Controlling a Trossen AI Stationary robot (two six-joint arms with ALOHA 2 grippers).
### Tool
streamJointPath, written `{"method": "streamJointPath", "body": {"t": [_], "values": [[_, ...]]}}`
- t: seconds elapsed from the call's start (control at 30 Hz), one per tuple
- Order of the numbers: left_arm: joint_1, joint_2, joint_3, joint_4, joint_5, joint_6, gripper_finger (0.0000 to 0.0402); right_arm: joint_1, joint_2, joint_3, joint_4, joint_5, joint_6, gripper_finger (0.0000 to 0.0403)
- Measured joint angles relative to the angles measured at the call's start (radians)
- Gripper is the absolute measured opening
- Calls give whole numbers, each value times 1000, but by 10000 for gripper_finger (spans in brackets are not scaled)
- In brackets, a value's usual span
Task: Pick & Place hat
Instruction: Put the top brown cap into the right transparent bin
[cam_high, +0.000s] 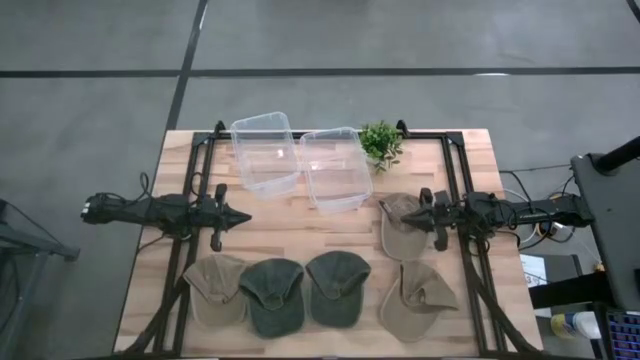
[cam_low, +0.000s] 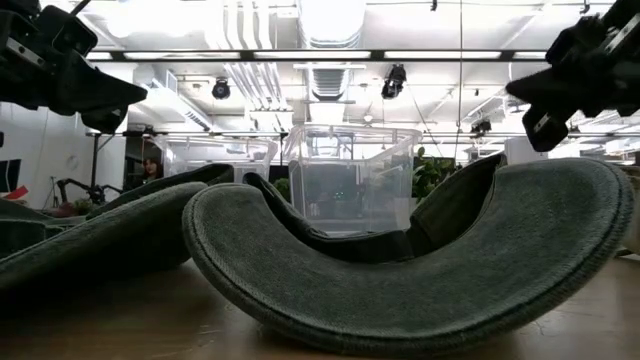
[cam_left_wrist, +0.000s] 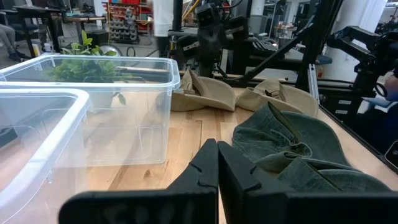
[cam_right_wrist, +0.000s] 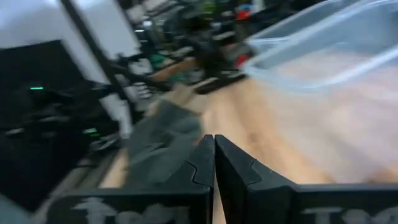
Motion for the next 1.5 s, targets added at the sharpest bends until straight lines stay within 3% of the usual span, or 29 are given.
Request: {"method": "streamJointPath", "body": {"t": [0.17,0.33,0.47,0.73,1.0,1.1,1.23,1.5], "values": [[0,0,0,0,0,0,0,0,0,0,11,-88,20,9],[0,0,0,0,0,0,0,3,0,0,16,-116,140,9],[0,0,0,0,0,0,0,0,0,0,-14,-79,126,9],[0,0,0,1,0,0,0,0,27,12,-137,-55,366,11],[0,1,0,3,0,0,0,0,193,159,-172,-52,485,80],[0,1,0,3,0,0,0,0,295,281,-331,-27,490,112],[0,1,0,3,0,0,0,0,467,476,-704,-2,546,141],[0,1,0,3,0,0,0,11,794,775,-1131,-2,646,148]]}}
